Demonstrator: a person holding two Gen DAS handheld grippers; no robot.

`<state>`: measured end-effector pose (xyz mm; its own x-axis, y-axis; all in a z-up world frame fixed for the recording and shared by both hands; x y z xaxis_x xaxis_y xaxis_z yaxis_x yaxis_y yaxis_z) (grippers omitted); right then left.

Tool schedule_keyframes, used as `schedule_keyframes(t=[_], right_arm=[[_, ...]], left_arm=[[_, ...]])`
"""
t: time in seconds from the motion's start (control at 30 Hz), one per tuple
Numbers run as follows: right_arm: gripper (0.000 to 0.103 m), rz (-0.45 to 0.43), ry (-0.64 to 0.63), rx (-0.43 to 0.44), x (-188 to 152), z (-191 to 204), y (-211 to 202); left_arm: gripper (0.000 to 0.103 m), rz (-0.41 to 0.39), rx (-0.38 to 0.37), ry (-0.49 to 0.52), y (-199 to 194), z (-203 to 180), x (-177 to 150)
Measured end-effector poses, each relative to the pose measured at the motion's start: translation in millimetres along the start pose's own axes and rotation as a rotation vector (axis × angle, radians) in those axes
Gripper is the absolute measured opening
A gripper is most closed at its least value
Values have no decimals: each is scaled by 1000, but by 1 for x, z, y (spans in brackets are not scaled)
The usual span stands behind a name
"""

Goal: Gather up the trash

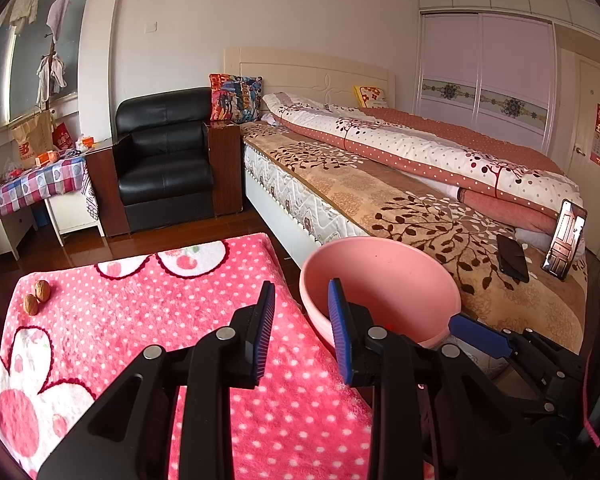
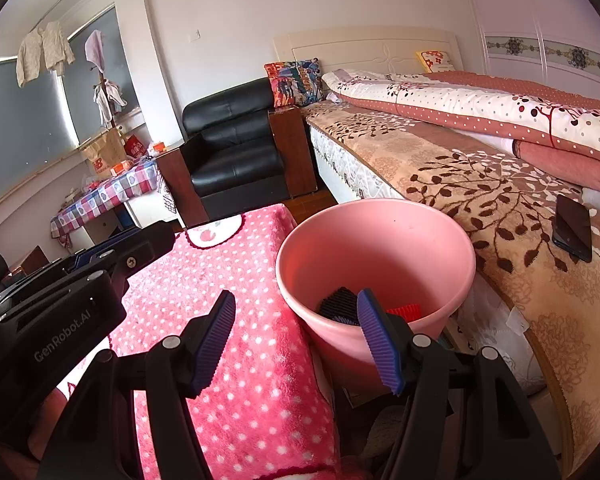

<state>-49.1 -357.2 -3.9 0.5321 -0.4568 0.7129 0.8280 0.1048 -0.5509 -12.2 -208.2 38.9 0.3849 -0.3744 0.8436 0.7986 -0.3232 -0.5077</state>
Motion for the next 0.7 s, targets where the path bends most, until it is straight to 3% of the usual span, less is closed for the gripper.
schedule_keyframes(t=[0.7], right_arm=[[63,3,-6,-3,1,0,3]], left_arm=[[28,1,-9,1,1,-2,0]])
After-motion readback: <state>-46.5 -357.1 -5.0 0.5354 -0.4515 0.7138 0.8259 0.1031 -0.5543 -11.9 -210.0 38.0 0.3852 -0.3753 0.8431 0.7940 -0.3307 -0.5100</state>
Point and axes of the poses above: each gripper's, at about its wrist camera, not at the fingertips, and y roughly the way its jaws point, z to its left, x to its top, the point moved 1 cm from there along y, roughly the way its jaws point, and after that the axes turned 14 degrees about y, right-handed, at the moved point
